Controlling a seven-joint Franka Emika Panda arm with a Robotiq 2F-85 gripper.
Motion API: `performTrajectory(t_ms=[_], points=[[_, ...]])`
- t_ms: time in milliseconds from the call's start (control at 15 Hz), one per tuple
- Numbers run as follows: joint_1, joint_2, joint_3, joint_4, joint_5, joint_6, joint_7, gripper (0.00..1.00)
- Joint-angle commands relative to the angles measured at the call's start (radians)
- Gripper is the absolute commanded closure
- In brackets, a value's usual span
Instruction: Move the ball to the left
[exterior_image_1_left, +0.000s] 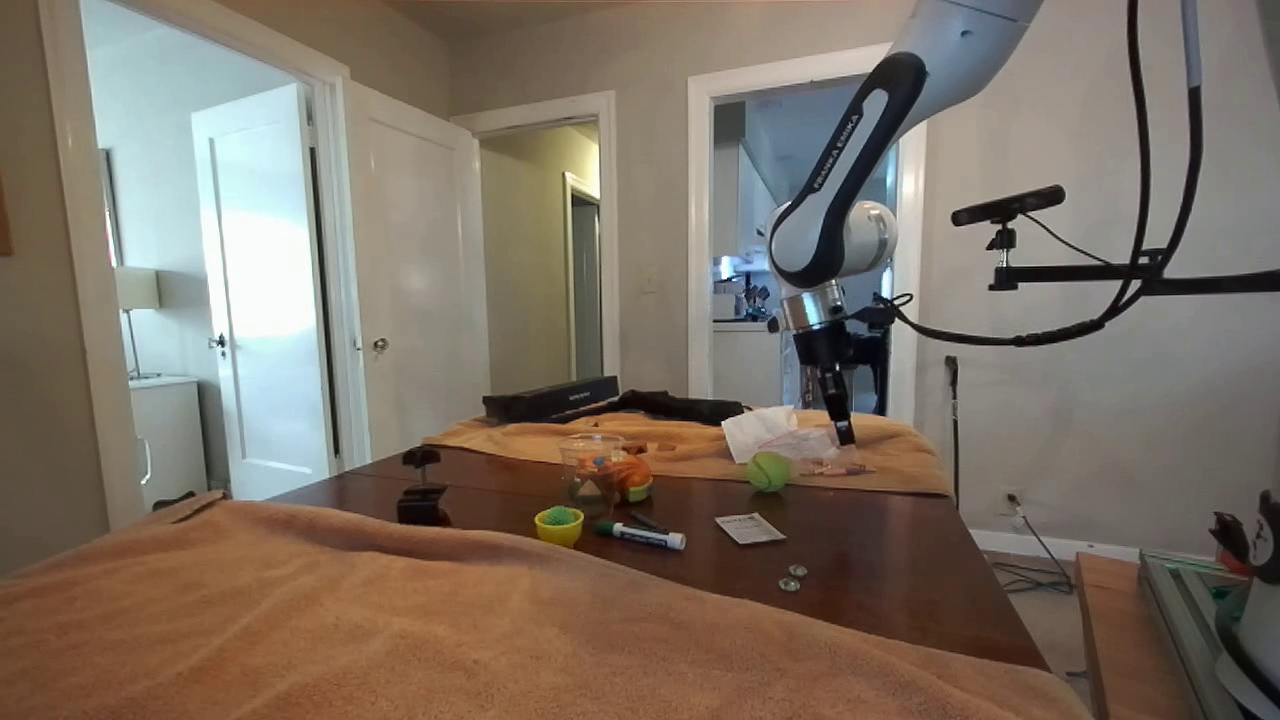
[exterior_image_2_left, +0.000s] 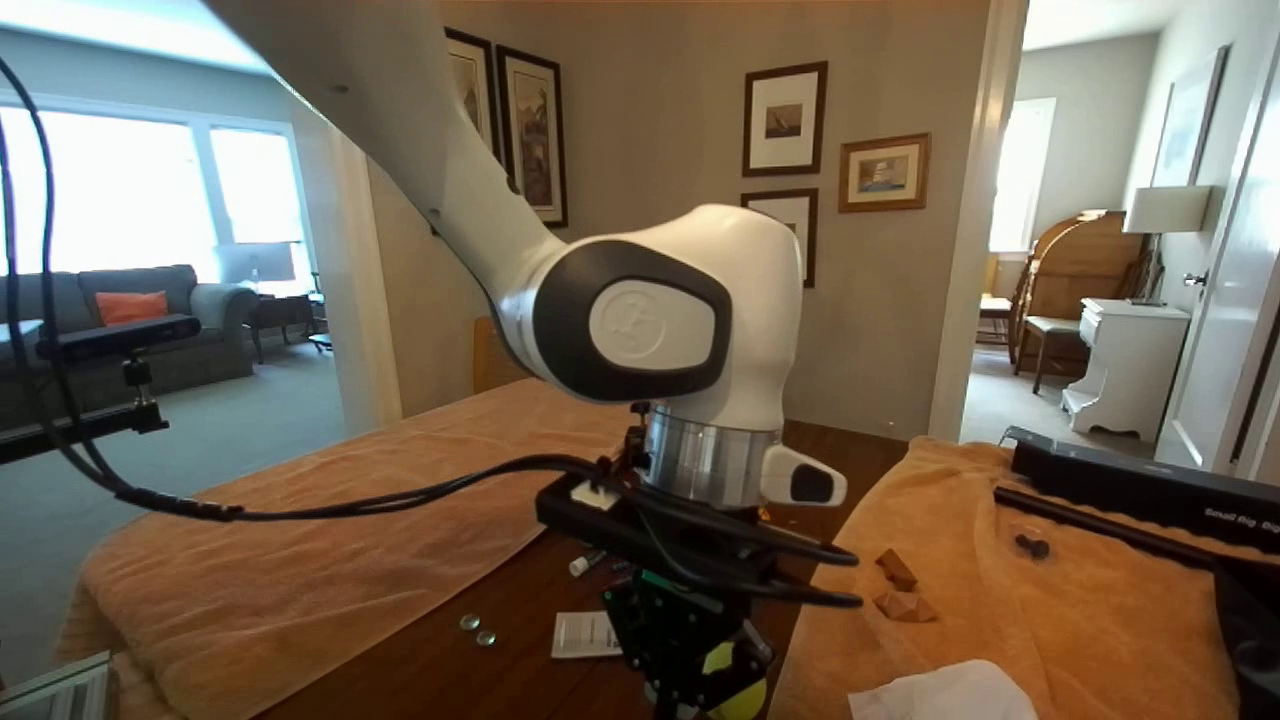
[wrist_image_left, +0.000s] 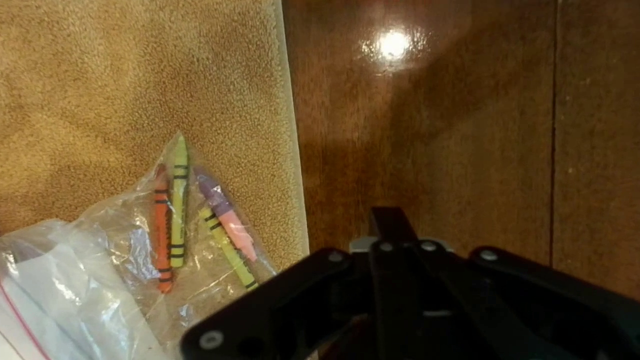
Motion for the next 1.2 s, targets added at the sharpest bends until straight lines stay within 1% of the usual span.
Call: performTrajectory(t_ms=[0, 333, 600, 867, 1133], points=[[-0.025, 0.079, 0.024, 0.055, -0.009, 0.010, -0.014, 1.00], [-0.033, 0.136, 0.043, 0.087, -0.010, 0.046, -0.010, 1.00], [-0.046, 0.159, 0.061, 0.096, 0.004, 0.092, -0.019, 1.00], [-0.070, 0.165, 0.088, 0.100, 0.042, 0.113, -0.030, 1.00], [-0.093, 0.160, 0.119, 0.104, 0.109, 0.115, -0.036, 1.00]])
